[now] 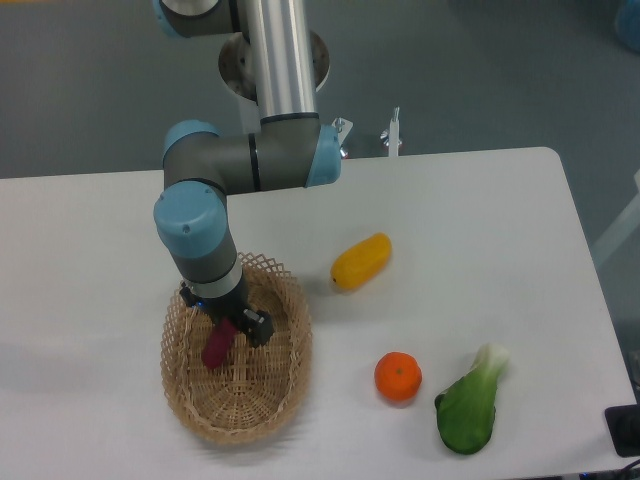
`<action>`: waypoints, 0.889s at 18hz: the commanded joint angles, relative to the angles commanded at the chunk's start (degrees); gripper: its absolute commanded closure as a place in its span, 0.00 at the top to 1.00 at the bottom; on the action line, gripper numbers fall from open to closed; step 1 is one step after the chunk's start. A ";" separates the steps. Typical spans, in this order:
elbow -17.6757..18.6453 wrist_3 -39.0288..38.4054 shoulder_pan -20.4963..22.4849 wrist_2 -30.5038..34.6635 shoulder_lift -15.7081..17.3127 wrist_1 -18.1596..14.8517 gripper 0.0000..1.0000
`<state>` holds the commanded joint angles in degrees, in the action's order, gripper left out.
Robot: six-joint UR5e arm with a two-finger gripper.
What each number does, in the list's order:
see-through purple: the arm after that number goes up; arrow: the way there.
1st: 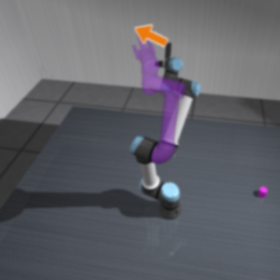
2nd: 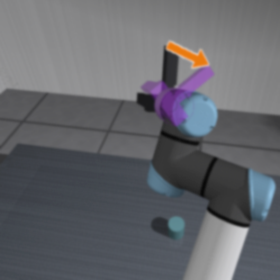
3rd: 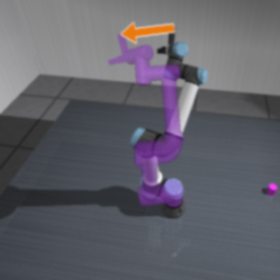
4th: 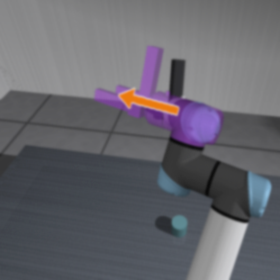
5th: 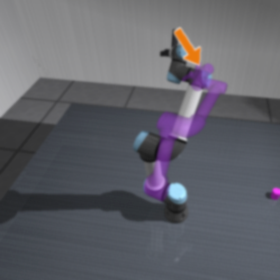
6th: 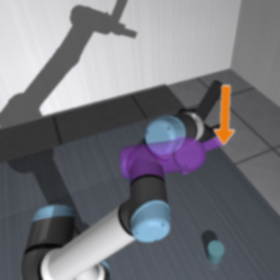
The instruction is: Place the sweet potato in the basket
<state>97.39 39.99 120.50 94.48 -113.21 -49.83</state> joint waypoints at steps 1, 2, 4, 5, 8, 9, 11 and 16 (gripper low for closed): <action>-0.70 -0.26 0.26 0.00 0.18 0.00 1.00; -1.49 -0.01 0.87 0.09 0.35 0.00 1.00; -3.25 0.44 4.47 -0.09 1.84 -0.09 1.00; -4.13 0.70 6.05 -0.09 2.46 -0.09 1.00; -5.10 6.03 12.02 -0.09 5.27 -0.96 1.00; -4.84 8.67 14.13 -0.17 6.23 -1.23 1.00; -4.93 15.52 18.09 -0.17 7.73 -4.46 1.00; -5.02 33.36 27.06 -0.79 11.42 -10.19 1.00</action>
<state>92.37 73.36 147.55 93.69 -101.78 -60.02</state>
